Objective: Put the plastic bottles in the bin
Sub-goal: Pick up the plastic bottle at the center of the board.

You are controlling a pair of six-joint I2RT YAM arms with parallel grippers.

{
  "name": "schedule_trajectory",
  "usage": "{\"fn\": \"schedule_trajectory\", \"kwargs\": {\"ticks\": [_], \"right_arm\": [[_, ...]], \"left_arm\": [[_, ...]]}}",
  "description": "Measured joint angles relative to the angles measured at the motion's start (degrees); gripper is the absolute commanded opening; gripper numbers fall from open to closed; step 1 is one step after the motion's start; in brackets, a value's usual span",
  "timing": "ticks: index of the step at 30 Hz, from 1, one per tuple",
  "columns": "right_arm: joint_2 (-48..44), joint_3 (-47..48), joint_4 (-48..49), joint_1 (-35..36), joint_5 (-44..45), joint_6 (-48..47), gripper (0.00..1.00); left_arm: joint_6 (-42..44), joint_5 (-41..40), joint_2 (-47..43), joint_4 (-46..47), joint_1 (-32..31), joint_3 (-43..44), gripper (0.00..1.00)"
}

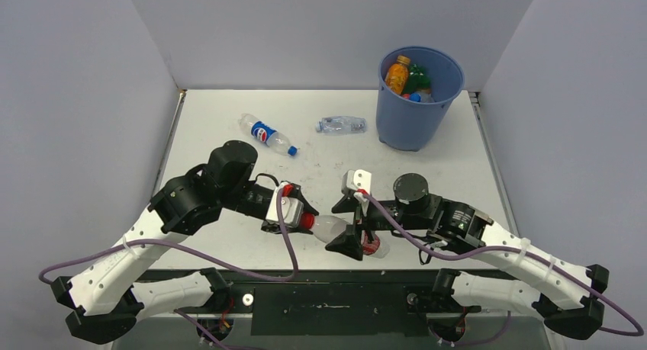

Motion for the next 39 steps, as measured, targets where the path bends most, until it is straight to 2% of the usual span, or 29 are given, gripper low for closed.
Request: {"fn": "schedule_trajectory", "kwargs": {"ticks": [2, 5, 7, 9, 10, 12, 14, 15, 18, 23, 27, 31, 34, 39], "right_arm": [[1.36, 0.0, 0.04, 1.31, 1.16, 0.0, 0.91], [3.13, 0.04, 0.2, 3.63, 3.52, -0.02, 0.98], [4.39, 0.07, 0.2, 5.07, 5.6, -0.13, 0.85], [5.27, 0.07, 0.2, 6.21, 7.72, -0.46, 0.66], [5.38, 0.07, 0.24, 6.58, 8.28, -0.63, 0.58], [5.2, 0.07, 0.5, 7.28, 9.29, -0.68, 0.48], [4.74, -0.04, 0.76, 7.72, 10.56, -0.57, 0.44], [4.35, -0.24, 1.31, 7.76, 10.91, -0.28, 0.41], [1.95, -1.55, 5.31, 7.76, 12.31, 1.22, 0.38], [-6.1, -7.74, 17.94, 7.76, 16.02, 5.9, 0.4], [-11.96, -15.96, 33.29, 7.76, 18.99, 10.47, 0.4], [-13.38, -20.94, 47.39, 7.76, 20.57, 14.29, 0.4], [-11.63, -22.23, 57.27, 7.76, 20.61, 17.03, 0.39], [-8.81, -24.33, 69.44, 7.76, 20.63, 21.2, 0.39]], "left_arm": [[-0.59, -0.04, 0.02, 0.92, -0.17, 0.0, 0.0], [-1.53, -0.04, -0.02, 2.29, -0.37, 0.0, 0.0], [-1.99, -0.02, -0.04, 2.25, -0.5, -0.02, 0.0], [-2.47, 0.0, -0.09, 2.19, -0.66, -0.04, 0.0], [-2.62, -0.07, -0.15, 2.16, -0.66, -0.13, 0.04], [-2.97, -0.55, -0.48, 2.84, -0.66, -0.59, 0.39], [-3.56, -0.79, -1.4, 4.59, -0.66, -1.68, 0.67], [-3.93, -1.2, -1.99, 6.29, -0.68, -2.71, 0.78], [-5.88, -2.97, -6.08, 12.46, -0.74, -7.28, 0.99], [-15.76, -8.87, -17.62, 31.08, -0.76, -21.64, 0.96], [-31.19, -15.17, -23.56, 47.93, -0.74, -31.08, 0.96], [-45.9, -15.43, -20.48, 60.57, -0.74, -32.89, 0.96], [-54.42, -11.91, -15.17, 68.63, -0.39, -32.89, 0.96], [-62.53, -5.18, -8.87, 75.89, 0.24, -32.89, 0.96]]}}
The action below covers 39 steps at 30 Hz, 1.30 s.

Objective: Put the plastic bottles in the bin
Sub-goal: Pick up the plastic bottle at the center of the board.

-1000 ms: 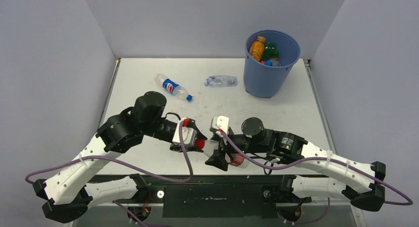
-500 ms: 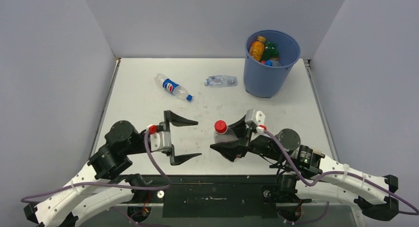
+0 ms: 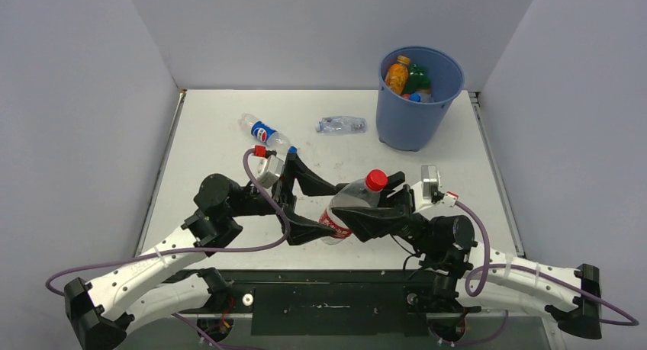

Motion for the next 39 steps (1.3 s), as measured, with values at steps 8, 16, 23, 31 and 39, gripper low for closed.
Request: {"fn": "schedule_trajectory", "kwargs": {"ticks": [8, 16, 23, 31, 39], "right_arm": [[3.19, -0.72, 9.38, 0.0, 0.61, 3.54, 0.38], [5.79, -0.96, 10.47, 0.0, 3.58, 3.74, 0.52], [5.2, 1.29, 2.78, -0.02, 6.91, 1.6, 1.0], [-1.6, 14.27, -21.79, 0.0, 13.6, -5.01, 0.89], [-1.33, 24.79, -34.14, 0.0, 20.37, -7.15, 0.71]], "left_arm": [[-6.05, 8.81, 3.21, 7.28, 0.04, 0.0, 0.72], [-8.85, 11.67, 9.49, 5.49, 0.33, 2.36, 0.36], [-1.09, 8.79, 7.69, -3.56, 0.42, 4.15, 0.16], [7.08, -1.49, 2.54, -7.85, 0.68, -1.55, 0.16], [8.74, -3.96, 1.2, -7.3, 0.92, -5.46, 0.15]]}}
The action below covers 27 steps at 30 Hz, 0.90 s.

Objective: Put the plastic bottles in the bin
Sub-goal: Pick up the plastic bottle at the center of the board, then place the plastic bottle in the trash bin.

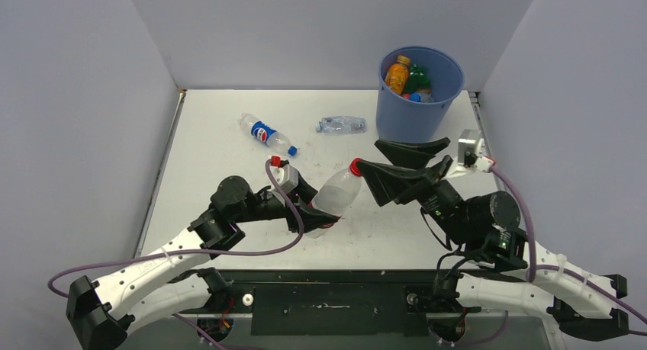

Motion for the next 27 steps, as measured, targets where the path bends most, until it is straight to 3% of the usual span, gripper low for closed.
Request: {"fn": "schedule_trajectory", "kwargs": {"ticks": [4, 10, 12, 14, 15, 17, 19, 23, 27], "right_arm": [[2.91, 0.0, -3.98, 0.0, 1.51, 0.37, 0.69], [6.12, -0.5, -7.32, 0.0, 2.47, 1.73, 0.46], [6.14, -0.5, -7.32, 0.0, 2.47, 2.14, 0.33], [6.14, -0.52, -7.34, 0.07, 2.36, 2.49, 0.12], [6.16, -0.52, -7.34, 0.09, 2.27, 2.93, 0.06], [6.1, -0.52, -7.34, 0.07, 2.38, 3.3, 0.05], [6.05, -0.52, -7.39, 0.09, 2.51, 3.21, 0.05], [6.51, 2.08, -11.45, 0.07, 6.01, 0.83, 0.05], [8.48, 10.1, -12.5, 0.11, 14.97, -8.13, 0.05]], "left_arm": [[0.13, -0.44, -1.38, 0.98, 0.0, -0.98, 0.15], [0.5, -1.01, -2.93, 2.38, 0.0, -2.21, 0.15], [0.55, -1.27, -2.93, 2.45, 0.0, -2.62, 0.15], [0.57, -1.57, -2.93, 2.49, 0.0, -2.84, 0.18], [0.63, -1.7, -2.93, 2.62, 0.0, -2.97, 0.27], [0.74, -1.9, -2.95, 2.93, 0.0, -3.04, 0.57], [1.2, -2.38, -3.02, 3.04, 0.0, -3.1, 1.0], [2.1, -5.29, -4.63, 3.78, 0.0, -4.44, 0.96], [4.5, -9.81, -8.57, 5.05, -0.02, -6.86, 0.96]]}}
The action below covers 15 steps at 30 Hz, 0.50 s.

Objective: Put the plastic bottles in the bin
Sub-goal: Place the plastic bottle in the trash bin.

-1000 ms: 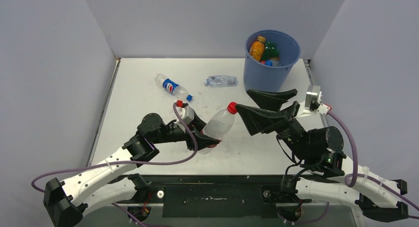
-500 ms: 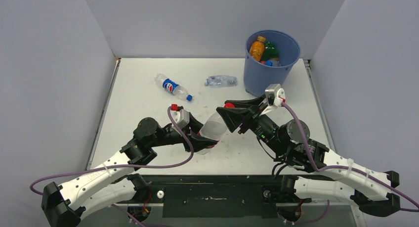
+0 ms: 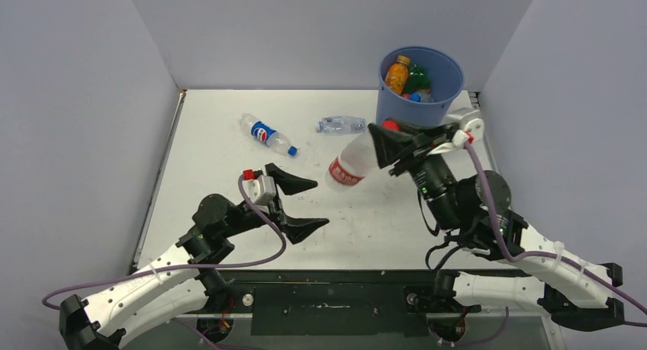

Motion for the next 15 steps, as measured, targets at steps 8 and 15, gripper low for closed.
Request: {"fn": "schedule_trajectory", "kwargs": {"ticks": [8, 15], "right_arm": [[6.14, 2.29, 39.6, -8.81, 21.62, -33.68, 0.05], [25.44, 14.93, 35.52, -43.36, 18.01, -18.1, 0.05]], "left_arm": [[4.42, -10.14, -4.33, 0.9, -0.22, -1.77, 0.96], [6.16, -13.25, -3.28, 0.98, -1.09, -2.95, 0.96]]}}
